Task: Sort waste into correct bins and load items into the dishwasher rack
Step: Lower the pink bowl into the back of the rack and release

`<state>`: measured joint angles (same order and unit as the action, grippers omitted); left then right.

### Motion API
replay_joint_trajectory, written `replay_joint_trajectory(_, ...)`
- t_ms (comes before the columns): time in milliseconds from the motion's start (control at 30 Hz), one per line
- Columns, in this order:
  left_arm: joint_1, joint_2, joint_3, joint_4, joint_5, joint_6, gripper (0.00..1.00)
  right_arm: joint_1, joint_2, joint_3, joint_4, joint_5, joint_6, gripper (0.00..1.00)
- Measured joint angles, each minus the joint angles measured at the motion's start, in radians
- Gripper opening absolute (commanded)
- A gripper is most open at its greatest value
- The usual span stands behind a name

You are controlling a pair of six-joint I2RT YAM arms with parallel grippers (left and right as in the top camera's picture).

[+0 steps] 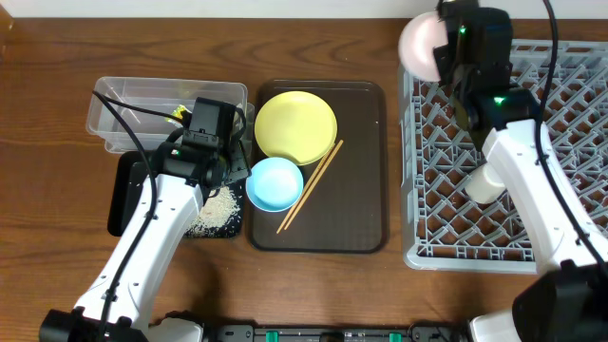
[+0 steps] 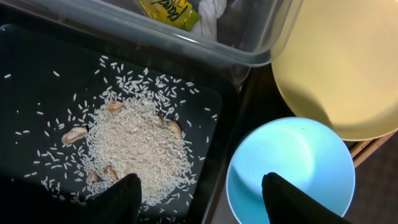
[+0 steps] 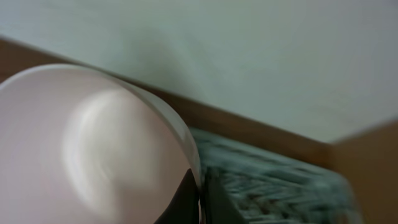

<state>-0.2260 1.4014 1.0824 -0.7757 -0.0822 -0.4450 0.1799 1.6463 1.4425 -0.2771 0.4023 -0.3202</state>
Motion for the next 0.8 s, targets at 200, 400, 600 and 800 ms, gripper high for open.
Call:
replay_joint_trajectory(200, 0.0, 0.0, 0.0, 0.002, 0.0, -0.001, 0.69, -0.045, 0.097, -0.001, 0.218, 0.21, -0.108, 0.01)
replay_joint_trajectory(400, 0.0, 0.0, 0.0, 0.002, 0.0, -0.001, 0.69, -0.047, 0.188, -0.001, 0.282, 0.288, -0.153, 0.01)
replay_joint_trajectory(600, 0.0, 0.0, 0.0, 0.002, 0.0, -0.001, 0.69, -0.028, 0.277, -0.001, 0.255, 0.309, -0.16, 0.01)
replay_joint_trajectory(800, 0.0, 0.0, 0.0, 0.002, 0.0, -0.001, 0.69, -0.003, 0.309, -0.003, 0.253, 0.323, -0.16, 0.01)
